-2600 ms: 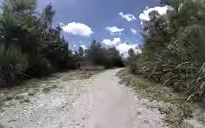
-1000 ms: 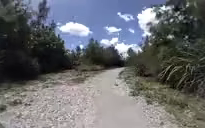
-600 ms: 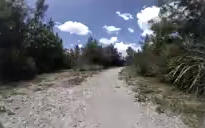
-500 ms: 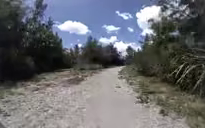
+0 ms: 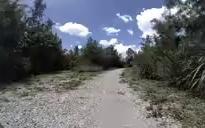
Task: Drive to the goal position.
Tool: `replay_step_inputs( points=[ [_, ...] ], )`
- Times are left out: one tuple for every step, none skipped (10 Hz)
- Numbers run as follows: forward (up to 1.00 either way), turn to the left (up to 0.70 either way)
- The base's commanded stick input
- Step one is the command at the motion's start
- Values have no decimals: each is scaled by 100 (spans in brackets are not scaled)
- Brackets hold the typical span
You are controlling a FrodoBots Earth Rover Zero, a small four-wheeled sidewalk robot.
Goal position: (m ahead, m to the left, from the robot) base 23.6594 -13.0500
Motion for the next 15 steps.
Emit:
replay_step_inputs(
  points=[
    [70,0],
    [70,0],
    [70,0],
    [70,0],
    [70,0],
    [70,0],
    [70,0],
    [70,0],
    [70,0],
    [70,0],
    [70,0],
    [70,0],
    [70,0],
    [70,0],
    [70,0]
  ],
)
